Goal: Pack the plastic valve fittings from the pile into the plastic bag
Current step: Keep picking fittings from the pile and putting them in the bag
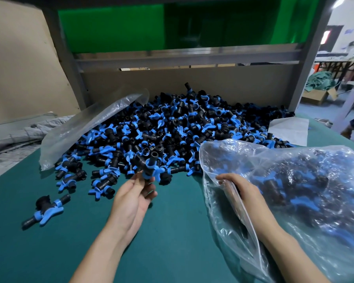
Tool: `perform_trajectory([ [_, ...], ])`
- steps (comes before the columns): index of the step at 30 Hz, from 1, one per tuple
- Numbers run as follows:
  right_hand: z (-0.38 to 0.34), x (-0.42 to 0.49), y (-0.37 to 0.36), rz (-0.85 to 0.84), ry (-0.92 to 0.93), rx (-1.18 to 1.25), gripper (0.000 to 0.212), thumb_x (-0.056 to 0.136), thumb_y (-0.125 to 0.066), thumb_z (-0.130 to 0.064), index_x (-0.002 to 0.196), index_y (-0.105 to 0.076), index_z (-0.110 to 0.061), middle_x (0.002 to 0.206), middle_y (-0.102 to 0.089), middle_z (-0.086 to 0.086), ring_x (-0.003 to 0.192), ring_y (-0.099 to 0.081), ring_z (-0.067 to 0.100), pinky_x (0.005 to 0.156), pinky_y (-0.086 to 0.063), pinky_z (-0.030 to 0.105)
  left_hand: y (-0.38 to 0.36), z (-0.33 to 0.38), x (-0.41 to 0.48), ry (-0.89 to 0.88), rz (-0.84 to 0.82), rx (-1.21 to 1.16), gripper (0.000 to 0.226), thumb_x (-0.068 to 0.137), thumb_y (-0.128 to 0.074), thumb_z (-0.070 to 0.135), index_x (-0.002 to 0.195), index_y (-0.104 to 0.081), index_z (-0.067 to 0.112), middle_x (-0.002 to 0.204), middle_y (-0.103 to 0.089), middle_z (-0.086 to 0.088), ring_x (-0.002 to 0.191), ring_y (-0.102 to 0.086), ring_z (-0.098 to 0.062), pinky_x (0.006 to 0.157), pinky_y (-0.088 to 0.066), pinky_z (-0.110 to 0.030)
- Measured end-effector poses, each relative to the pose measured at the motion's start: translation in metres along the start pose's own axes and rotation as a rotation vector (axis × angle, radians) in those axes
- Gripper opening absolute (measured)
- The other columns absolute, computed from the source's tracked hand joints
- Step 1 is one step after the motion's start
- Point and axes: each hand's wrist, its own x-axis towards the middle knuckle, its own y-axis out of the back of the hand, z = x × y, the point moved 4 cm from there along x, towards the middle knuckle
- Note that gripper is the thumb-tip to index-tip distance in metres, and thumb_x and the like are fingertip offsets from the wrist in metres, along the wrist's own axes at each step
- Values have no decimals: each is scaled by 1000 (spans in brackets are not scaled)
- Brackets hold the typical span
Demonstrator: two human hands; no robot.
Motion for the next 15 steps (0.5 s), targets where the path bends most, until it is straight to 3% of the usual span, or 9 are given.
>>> perform_trajectory([
  [6,-1,0,0,-7,0,3,37,97,-53,-6,117,-62,-36,119,-63,-21,115,-54,-1,93,-40,20,8,-6,5,79,123,-74,21,100,-52,24,100,-63,7,73,-65,-1,62,-56,-9,62,-50,-25],
  [10,-1,-1,0,-10,7,-8,42,93,-54,-1,116,-62,-35,118,-62,-22,114,-54,-4,91,-35,7,11,-8,7,97,157,-47,20,98,-56,30,92,-59,11,69,-63,0,62,-53,-10,63,-49,-25],
  [15,1,-1,-1,-7,12,-14,43,93,-54,-1,117,-62,-37,119,-62,-23,115,-54,-4,91,-37,10,11,-8,5,106,171,-28,22,98,-56,32,90,-57,12,67,-63,1,61,-53,-10,61,-49,-25],
])
